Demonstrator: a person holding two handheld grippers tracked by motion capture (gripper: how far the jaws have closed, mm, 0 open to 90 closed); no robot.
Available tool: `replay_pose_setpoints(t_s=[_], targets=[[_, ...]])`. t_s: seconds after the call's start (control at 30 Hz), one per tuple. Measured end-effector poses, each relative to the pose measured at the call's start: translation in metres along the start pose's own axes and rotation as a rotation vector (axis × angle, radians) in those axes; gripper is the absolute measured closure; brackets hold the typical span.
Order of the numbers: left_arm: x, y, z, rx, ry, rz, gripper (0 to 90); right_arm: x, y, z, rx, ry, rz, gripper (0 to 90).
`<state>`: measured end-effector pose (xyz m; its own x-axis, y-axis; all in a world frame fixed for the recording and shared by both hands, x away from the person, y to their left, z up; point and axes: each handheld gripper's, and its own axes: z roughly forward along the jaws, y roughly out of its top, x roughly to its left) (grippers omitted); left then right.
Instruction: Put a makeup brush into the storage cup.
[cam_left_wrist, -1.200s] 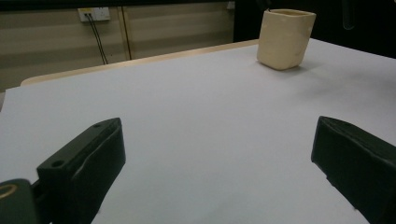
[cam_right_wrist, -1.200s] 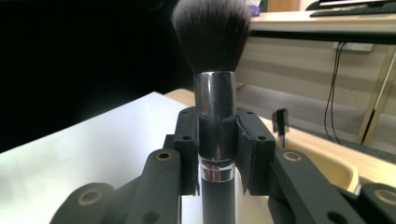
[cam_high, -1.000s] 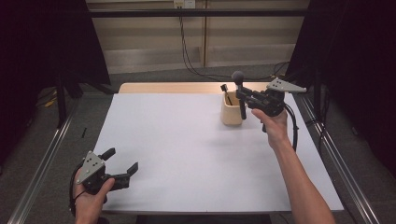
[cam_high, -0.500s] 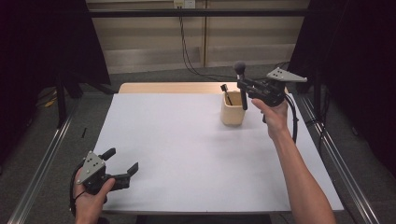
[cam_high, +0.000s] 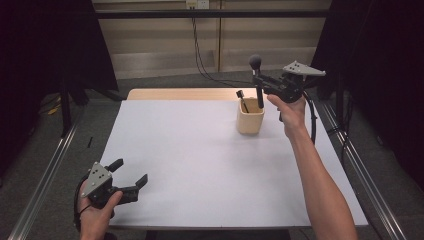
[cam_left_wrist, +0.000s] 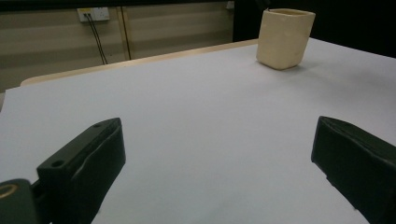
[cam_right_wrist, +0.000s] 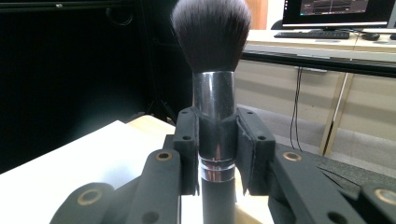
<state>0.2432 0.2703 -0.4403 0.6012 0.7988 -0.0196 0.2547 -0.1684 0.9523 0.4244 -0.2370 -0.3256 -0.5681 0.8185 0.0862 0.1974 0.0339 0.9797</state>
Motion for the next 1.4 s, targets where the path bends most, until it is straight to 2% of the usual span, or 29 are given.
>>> replay_pose_setpoints(t_s=[0.23,0.53,0.6,0.77,0.97,1.1,1.2,1.4], targets=[[0.0,0.0,0.0,0.002,0.0,0.002,2.9,-0.003,0.001,0.012,0.01,-0.038,0.005,72.7],[0.0,0.0,0.0,0.001,0.007,-0.012,2.9,-0.005,0.01,0.026,0.003,-0.05,0.003,72.7],[0.001,-0.001,0.0,0.001,0.007,-0.007,2.9,-0.007,0.01,0.029,-0.004,-0.043,0.023,72.7],[0.001,-0.001,-0.001,0.0,0.007,-0.009,2.9,-0.009,0.003,0.034,0.025,-0.073,0.006,72.7],[0.001,-0.001,0.0,0.004,0.007,-0.006,2.9,-0.009,-0.006,0.036,0.019,-0.063,0.011,72.7],[0.003,0.0,0.001,0.01,0.012,-0.006,2.9,-0.012,-0.013,0.037,0.022,-0.06,0.043,72.7],[0.002,0.0,0.001,0.009,0.009,-0.005,2.9,-0.011,-0.017,0.039,0.038,-0.063,0.025,72.7],[0.002,-0.001,0.001,0.006,0.008,-0.004,2.9,-0.012,-0.024,0.042,0.044,-0.063,0.022,72.7]])
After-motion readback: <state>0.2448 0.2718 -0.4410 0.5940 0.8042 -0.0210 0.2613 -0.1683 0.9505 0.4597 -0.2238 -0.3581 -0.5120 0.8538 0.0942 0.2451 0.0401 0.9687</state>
